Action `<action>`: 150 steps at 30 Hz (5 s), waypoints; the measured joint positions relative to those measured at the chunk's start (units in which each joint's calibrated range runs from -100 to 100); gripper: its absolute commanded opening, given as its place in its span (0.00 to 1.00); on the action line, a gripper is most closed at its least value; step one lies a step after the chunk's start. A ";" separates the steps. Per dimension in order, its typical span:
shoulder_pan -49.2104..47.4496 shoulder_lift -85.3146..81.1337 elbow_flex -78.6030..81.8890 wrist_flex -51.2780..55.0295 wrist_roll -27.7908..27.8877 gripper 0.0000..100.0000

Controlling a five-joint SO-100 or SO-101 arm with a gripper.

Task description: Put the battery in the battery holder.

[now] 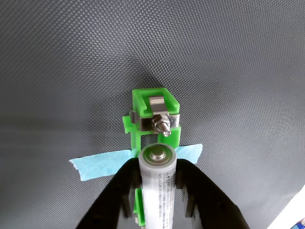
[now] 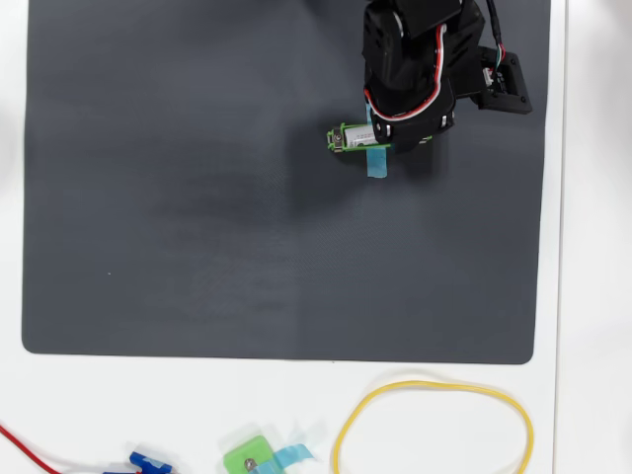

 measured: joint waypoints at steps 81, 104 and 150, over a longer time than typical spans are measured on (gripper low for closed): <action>3.26 -5.01 -0.91 3.27 7.15 0.00; 1.68 -5.01 -0.91 3.27 7.15 0.00; 9.32 -27.84 13.25 3.10 7.15 0.00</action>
